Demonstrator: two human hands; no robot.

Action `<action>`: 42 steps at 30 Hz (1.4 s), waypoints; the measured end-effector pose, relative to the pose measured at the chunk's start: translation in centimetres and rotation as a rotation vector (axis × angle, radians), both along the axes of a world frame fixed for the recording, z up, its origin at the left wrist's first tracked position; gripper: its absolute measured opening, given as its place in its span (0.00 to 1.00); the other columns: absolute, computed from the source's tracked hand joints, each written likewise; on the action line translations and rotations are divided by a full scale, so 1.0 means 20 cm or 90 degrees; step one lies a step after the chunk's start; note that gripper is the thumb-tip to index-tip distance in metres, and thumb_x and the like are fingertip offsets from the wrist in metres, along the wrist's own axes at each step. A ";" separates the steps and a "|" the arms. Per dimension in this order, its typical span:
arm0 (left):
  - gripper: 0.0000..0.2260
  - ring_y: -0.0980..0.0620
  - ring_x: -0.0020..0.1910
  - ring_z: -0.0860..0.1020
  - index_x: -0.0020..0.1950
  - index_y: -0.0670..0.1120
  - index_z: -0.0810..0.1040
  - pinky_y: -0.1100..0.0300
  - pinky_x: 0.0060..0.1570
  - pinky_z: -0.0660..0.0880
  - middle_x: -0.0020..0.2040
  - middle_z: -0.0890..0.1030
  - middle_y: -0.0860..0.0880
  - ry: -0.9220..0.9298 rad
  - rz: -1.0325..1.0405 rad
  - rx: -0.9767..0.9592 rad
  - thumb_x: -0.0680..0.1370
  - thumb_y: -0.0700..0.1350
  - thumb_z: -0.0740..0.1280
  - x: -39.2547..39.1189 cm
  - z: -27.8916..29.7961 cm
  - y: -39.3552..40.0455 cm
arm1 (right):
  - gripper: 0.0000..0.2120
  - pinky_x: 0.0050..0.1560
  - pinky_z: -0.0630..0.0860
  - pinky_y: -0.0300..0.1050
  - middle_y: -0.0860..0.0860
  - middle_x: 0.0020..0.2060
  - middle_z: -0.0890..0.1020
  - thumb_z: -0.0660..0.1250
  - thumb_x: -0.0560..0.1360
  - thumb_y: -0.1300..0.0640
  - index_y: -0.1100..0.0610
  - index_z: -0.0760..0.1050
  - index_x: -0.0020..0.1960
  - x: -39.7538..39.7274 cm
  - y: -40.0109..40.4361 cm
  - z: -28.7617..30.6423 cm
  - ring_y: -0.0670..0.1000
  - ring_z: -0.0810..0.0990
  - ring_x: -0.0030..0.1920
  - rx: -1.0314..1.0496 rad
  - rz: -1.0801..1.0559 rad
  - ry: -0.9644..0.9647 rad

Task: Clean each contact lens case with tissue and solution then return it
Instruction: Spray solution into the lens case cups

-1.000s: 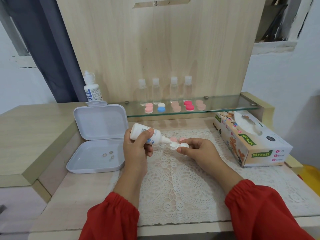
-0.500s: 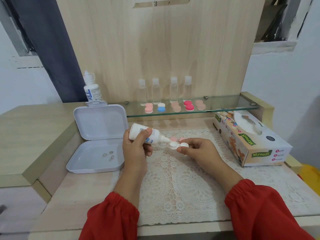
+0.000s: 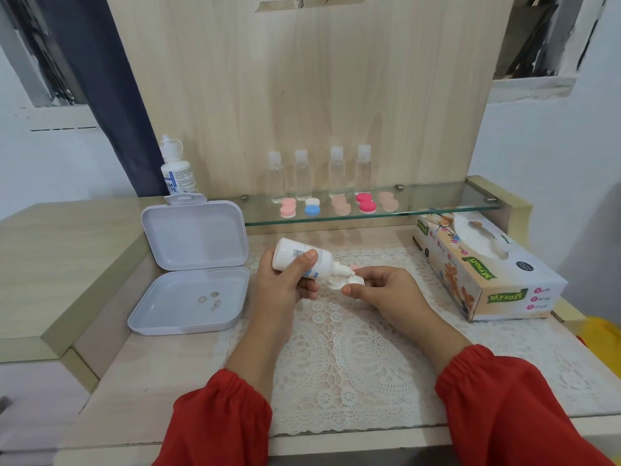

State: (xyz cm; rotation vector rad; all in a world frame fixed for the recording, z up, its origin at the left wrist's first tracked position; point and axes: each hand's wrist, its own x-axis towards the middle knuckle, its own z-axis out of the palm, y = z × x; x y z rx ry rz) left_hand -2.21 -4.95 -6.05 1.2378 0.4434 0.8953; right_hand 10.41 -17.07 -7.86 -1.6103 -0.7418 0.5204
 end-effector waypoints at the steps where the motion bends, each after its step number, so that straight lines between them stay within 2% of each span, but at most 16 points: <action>1: 0.10 0.48 0.30 0.76 0.51 0.43 0.73 0.58 0.27 0.74 0.39 0.80 0.41 0.001 -0.001 0.008 0.74 0.42 0.71 0.00 0.00 0.00 | 0.13 0.34 0.72 0.33 0.46 0.29 0.78 0.78 0.67 0.60 0.56 0.83 0.50 0.00 0.00 0.00 0.42 0.75 0.29 0.000 0.000 0.000; 7: 0.16 0.49 0.29 0.76 0.51 0.43 0.74 0.58 0.26 0.74 0.36 0.80 0.44 0.005 -0.005 0.031 0.68 0.47 0.73 -0.01 0.01 -0.01 | 0.12 0.36 0.73 0.33 0.49 0.32 0.79 0.78 0.66 0.60 0.54 0.83 0.50 0.00 0.00 0.00 0.43 0.76 0.30 0.002 0.002 -0.003; 10: 0.18 0.48 0.28 0.76 0.53 0.40 0.74 0.58 0.26 0.74 0.36 0.80 0.44 0.005 -0.001 0.039 0.69 0.46 0.73 -0.01 0.01 -0.01 | 0.12 0.34 0.73 0.32 0.49 0.31 0.78 0.78 0.67 0.61 0.55 0.83 0.49 0.00 0.00 0.00 0.42 0.75 0.30 0.004 0.002 0.002; 20: 0.11 0.49 0.28 0.76 0.53 0.40 0.74 0.59 0.26 0.73 0.36 0.80 0.44 -0.002 0.011 0.036 0.74 0.40 0.72 0.00 0.00 0.00 | 0.13 0.33 0.72 0.31 0.49 0.31 0.79 0.78 0.66 0.60 0.55 0.83 0.50 0.00 -0.01 0.01 0.42 0.75 0.29 -0.006 0.004 -0.007; 27: 0.19 0.49 0.28 0.76 0.54 0.40 0.74 0.58 0.26 0.73 0.36 0.80 0.43 -0.004 0.003 0.037 0.68 0.46 0.74 -0.01 0.00 -0.01 | 0.11 0.34 0.72 0.31 0.45 0.28 0.78 0.78 0.66 0.60 0.54 0.83 0.48 -0.01 -0.01 0.01 0.42 0.75 0.29 -0.006 0.007 -0.010; 31: 0.14 0.49 0.28 0.75 0.53 0.40 0.74 0.58 0.26 0.73 0.36 0.80 0.43 -0.002 0.004 0.039 0.73 0.41 0.73 -0.01 0.00 0.00 | 0.11 0.38 0.73 0.35 0.47 0.30 0.78 0.79 0.66 0.59 0.52 0.83 0.48 0.00 -0.01 0.00 0.45 0.76 0.32 -0.004 0.006 -0.009; 34: 0.14 0.49 0.28 0.75 0.55 0.39 0.73 0.58 0.26 0.73 0.36 0.80 0.43 0.001 0.007 0.033 0.73 0.41 0.72 -0.01 0.00 0.00 | 0.12 0.38 0.73 0.37 0.49 0.31 0.78 0.79 0.66 0.59 0.52 0.83 0.48 0.00 -0.01 0.00 0.45 0.76 0.33 -0.002 0.007 -0.005; 42: 0.16 0.49 0.28 0.76 0.51 0.42 0.74 0.58 0.26 0.73 0.36 0.80 0.44 -0.004 -0.001 0.040 0.68 0.46 0.73 -0.01 0.00 0.00 | 0.11 0.36 0.72 0.33 0.47 0.30 0.78 0.78 0.67 0.59 0.53 0.83 0.48 0.00 -0.01 0.01 0.43 0.75 0.30 -0.005 0.012 -0.018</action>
